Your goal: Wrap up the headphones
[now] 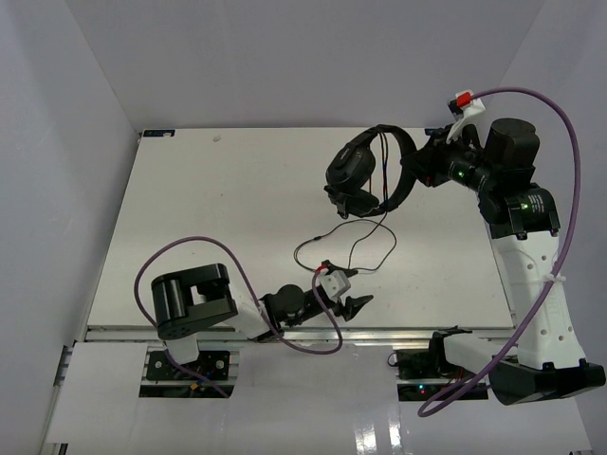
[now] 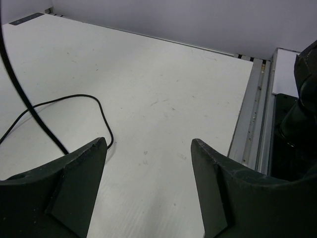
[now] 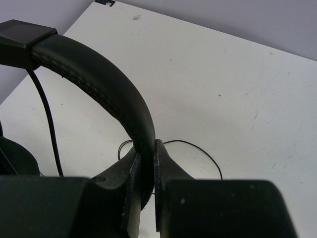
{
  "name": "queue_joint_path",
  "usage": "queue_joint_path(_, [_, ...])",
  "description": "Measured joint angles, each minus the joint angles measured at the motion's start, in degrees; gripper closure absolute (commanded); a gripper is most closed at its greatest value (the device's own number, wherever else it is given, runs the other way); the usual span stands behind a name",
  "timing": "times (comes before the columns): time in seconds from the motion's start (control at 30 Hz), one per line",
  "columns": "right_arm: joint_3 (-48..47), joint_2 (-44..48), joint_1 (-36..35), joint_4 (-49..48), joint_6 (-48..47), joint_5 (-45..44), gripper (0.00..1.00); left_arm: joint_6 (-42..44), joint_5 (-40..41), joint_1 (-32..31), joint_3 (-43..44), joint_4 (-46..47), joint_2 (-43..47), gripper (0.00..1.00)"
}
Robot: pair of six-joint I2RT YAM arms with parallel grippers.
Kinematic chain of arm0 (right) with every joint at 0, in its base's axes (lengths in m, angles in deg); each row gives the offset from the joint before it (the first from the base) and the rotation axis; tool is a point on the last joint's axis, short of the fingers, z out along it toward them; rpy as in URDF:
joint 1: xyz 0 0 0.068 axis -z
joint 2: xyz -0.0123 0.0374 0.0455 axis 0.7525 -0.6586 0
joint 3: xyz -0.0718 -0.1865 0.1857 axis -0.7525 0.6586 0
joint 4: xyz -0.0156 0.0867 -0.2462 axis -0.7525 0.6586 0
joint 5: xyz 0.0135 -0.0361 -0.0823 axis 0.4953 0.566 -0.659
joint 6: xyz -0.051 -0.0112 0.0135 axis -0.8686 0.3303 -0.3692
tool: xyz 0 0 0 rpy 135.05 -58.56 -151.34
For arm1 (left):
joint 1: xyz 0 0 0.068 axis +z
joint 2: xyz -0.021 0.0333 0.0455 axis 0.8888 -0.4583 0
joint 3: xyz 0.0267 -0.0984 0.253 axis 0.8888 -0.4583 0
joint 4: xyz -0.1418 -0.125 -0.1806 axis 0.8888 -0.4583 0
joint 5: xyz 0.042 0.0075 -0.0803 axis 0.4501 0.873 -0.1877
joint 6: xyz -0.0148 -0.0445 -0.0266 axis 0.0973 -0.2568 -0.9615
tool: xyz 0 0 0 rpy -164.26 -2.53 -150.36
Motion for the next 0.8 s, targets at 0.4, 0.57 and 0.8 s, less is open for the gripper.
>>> queue_joint_path(0.4, [0.7, 0.2, 0.0, 0.0, -0.1, 0.8, 0.92, -2.8, 3.7, 4.0, 2.5, 0.1, -5.1, 0.28])
queue_joint_path(0.57, [0.8, 0.3, 0.0, 0.0, -0.1, 1.0, 0.92, -4.2, -1.2, 3.9, 0.1, 0.3, -4.6, 0.26])
queue_joint_path(0.8, [0.9, 0.5, 0.0, -0.1, -0.1, 1.2, 0.92, -7.9, -15.8, 1.2, -6.0, -0.6, 4.7, 0.25])
